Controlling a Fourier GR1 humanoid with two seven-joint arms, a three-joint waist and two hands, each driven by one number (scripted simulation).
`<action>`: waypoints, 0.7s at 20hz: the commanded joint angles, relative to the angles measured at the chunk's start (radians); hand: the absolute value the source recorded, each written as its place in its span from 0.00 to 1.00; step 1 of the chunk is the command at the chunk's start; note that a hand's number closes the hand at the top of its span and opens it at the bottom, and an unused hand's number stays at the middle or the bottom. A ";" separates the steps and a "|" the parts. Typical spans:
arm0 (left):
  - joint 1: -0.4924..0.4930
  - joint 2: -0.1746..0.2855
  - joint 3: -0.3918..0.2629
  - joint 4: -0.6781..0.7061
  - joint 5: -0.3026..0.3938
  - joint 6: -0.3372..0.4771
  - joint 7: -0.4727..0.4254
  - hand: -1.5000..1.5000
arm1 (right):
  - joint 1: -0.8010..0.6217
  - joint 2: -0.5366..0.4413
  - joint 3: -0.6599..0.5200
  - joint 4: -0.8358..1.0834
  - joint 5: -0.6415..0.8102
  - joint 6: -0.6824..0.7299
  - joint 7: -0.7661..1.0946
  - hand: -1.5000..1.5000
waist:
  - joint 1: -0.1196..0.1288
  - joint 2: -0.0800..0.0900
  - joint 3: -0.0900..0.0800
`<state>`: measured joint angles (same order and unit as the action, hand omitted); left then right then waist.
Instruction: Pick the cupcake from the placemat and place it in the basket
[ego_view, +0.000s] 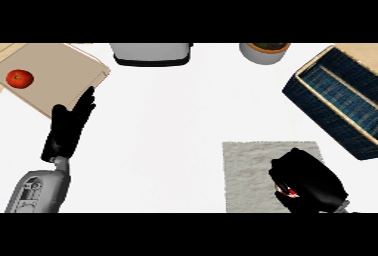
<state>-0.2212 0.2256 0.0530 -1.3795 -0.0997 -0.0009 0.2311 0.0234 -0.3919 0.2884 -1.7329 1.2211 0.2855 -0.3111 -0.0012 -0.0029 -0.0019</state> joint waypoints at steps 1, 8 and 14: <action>-0.017 -0.018 0.012 0.030 -0.001 0.015 -0.002 0.50 | 0.005 0.070 0.105 -0.172 0.083 0.073 0.116 1.00 | -0.005 0.001 0.001; -0.009 0.014 0.028 0.004 0.018 -0.019 0.008 0.50 | 0.056 0.187 -0.144 -0.428 -0.353 0.356 0.152 1.00 | -0.018 -0.002 0.001; 0.048 -0.019 0.005 -0.029 0.000 0.008 0.000 0.50 | 0.037 0.385 -0.277 -0.657 -0.643 0.507 0.390 1.00 | -0.016 -0.004 0.000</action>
<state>-0.1951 0.2224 0.0667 -1.3921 -0.0962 -0.0020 0.2234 0.0715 -0.1040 0.0861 -2.2469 0.7313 0.7040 -0.0593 -0.0189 -0.0057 -0.0017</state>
